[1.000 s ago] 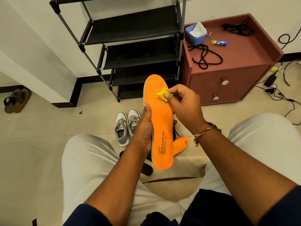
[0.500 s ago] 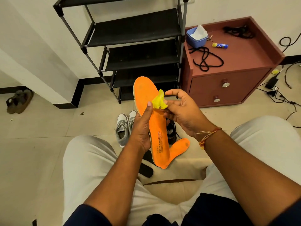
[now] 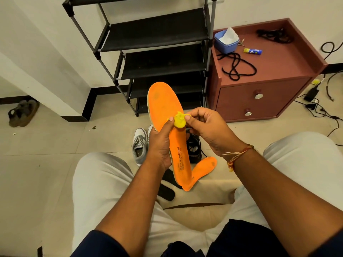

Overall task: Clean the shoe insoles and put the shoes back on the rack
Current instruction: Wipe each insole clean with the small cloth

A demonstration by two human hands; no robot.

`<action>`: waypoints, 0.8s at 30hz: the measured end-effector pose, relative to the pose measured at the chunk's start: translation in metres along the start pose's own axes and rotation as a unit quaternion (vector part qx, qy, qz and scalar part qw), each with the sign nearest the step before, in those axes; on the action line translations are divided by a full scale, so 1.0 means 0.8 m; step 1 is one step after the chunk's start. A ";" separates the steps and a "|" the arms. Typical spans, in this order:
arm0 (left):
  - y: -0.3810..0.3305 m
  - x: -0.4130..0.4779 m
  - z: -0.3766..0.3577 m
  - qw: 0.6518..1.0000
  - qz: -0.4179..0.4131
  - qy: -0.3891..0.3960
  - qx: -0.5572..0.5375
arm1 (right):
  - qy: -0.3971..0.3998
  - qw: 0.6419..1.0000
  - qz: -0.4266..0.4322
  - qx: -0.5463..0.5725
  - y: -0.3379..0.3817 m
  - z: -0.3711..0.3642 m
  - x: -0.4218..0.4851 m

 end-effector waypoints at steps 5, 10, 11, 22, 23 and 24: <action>0.000 0.001 0.001 1.000 0.000 -0.012 0.007 | 0.004 0.996 -0.033 0.084 -0.003 -0.002 0.000; 0.000 0.001 0.004 0.999 0.000 -0.033 0.016 | 0.005 0.982 -0.032 0.184 0.000 -0.005 0.000; 0.000 0.001 0.005 0.999 -0.001 -0.035 0.016 | 0.003 0.984 -0.023 0.178 0.000 -0.003 0.000; -0.009 -0.003 0.010 0.997 0.012 -0.077 -0.024 | 0.007 0.991 -0.010 0.136 -0.003 -0.004 0.001; -0.010 -0.003 0.010 0.996 0.010 -0.079 -0.031 | -0.010 0.991 -0.016 0.133 -0.004 -0.005 0.002; -0.011 -0.003 0.011 0.996 0.008 -0.083 -0.038 | -0.024 0.990 -0.021 0.139 -0.005 -0.005 0.003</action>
Point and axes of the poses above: each hand's wrist, its own x-axis towards the middle knuckle, its own z-axis out of the back of the hand, y = z × x, the point moved 2 cm from there along x, towards the middle knuckle, and after that the axes turned 11 degrees about y, right-handed, at the moved point
